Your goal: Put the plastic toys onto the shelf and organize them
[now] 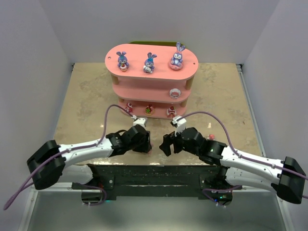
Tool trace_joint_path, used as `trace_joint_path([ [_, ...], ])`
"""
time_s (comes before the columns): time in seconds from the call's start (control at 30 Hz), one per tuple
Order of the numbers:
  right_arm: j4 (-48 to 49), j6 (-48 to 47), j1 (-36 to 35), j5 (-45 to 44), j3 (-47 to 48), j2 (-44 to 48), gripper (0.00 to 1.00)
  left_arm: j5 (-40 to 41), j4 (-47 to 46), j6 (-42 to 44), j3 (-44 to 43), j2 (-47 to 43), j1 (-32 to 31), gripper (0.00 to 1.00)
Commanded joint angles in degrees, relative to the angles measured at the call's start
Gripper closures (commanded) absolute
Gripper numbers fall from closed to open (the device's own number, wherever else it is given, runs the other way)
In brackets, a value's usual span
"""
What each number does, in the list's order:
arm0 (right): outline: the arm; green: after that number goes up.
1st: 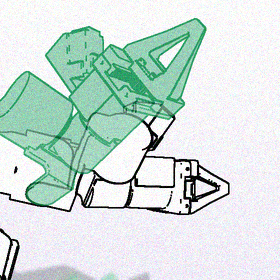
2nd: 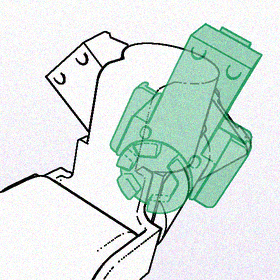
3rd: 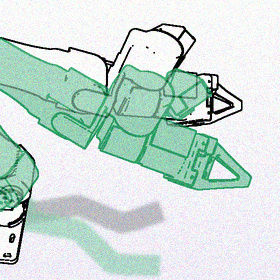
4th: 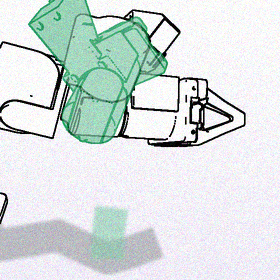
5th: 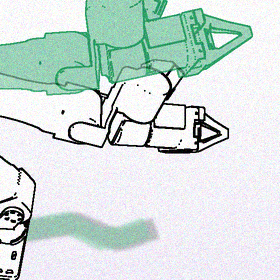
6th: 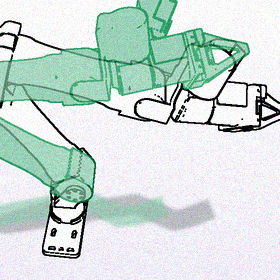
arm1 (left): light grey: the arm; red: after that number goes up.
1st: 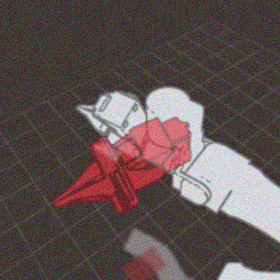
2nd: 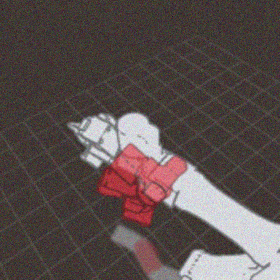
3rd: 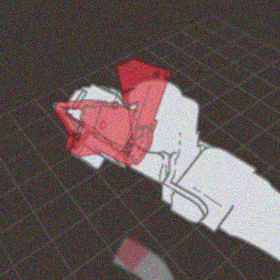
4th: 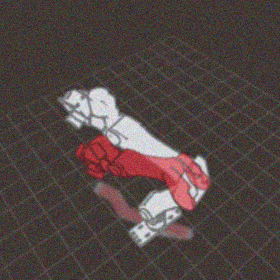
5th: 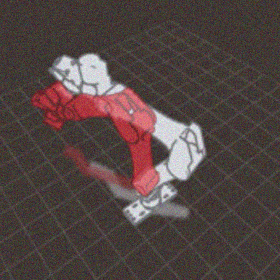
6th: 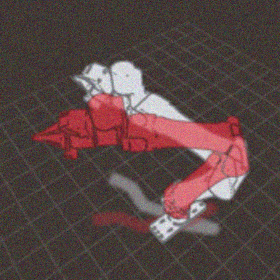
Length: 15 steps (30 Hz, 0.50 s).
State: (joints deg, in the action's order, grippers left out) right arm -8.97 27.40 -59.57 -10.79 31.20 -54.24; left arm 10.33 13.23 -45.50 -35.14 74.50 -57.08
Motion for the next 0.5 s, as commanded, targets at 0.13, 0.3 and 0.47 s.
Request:
trace_joint_path([
  [0.13,21.35,-10.87,-4.32,10.7,-3.24,-0.69,0.17,-11.54,4.42,-2.58,-2.65,-14.01,6.62,0.96],
  [0.3,27.59,-15.52,-8.36,8.33,-3.6,-0.08,0.15,-16.91,6.89,-3.11,-5.29,-17.71,7.42,0.97],
  [0.47,26.2,-19.39,-9.69,4.73,0.7,-3.14,0.08,-20.34,6.28,-4.51,-5.47,-20.27,7.42,0.97],
])
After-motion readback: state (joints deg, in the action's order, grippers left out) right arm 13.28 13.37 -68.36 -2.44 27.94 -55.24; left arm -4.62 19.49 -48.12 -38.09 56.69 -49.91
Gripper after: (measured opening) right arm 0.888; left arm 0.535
